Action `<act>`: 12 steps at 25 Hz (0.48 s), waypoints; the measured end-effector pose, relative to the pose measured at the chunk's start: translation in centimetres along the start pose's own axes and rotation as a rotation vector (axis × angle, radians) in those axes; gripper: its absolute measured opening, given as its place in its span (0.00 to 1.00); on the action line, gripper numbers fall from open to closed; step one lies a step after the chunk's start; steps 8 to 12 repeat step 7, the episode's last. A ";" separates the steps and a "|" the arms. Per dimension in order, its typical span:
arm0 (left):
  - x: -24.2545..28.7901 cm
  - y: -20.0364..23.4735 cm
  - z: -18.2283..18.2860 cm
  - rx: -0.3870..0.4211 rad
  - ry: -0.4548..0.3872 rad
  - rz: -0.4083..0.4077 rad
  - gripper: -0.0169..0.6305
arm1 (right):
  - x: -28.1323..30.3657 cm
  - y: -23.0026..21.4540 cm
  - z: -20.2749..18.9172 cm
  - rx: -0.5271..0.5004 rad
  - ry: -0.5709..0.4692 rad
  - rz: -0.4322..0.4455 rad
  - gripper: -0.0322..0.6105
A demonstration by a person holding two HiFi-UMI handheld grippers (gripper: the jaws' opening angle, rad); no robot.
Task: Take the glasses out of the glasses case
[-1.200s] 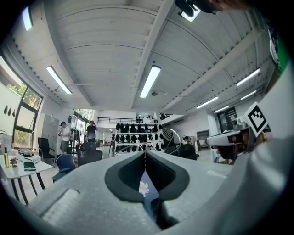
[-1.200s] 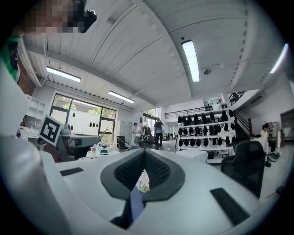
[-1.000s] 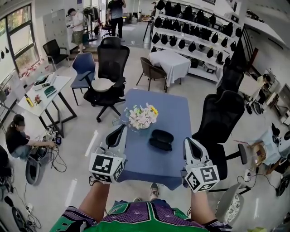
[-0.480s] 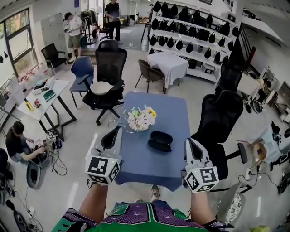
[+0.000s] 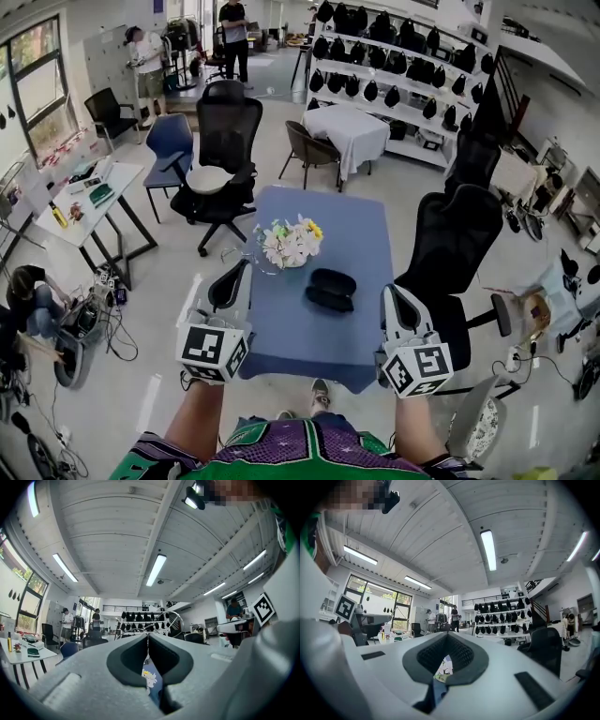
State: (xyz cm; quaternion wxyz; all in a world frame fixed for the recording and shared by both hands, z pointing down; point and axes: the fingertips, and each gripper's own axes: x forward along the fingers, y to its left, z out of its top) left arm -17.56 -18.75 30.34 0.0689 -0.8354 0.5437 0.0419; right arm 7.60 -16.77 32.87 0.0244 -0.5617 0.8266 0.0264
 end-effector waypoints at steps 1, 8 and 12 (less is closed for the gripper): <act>0.0 0.0 0.0 -0.002 -0.001 0.000 0.05 | 0.0 0.0 0.0 -0.001 0.001 0.001 0.05; 0.0 0.3 0.0 -0.008 -0.004 0.003 0.05 | 0.3 0.2 0.0 -0.005 0.007 0.006 0.05; 0.0 0.3 0.0 -0.008 -0.004 0.003 0.05 | 0.3 0.2 0.0 -0.005 0.007 0.006 0.05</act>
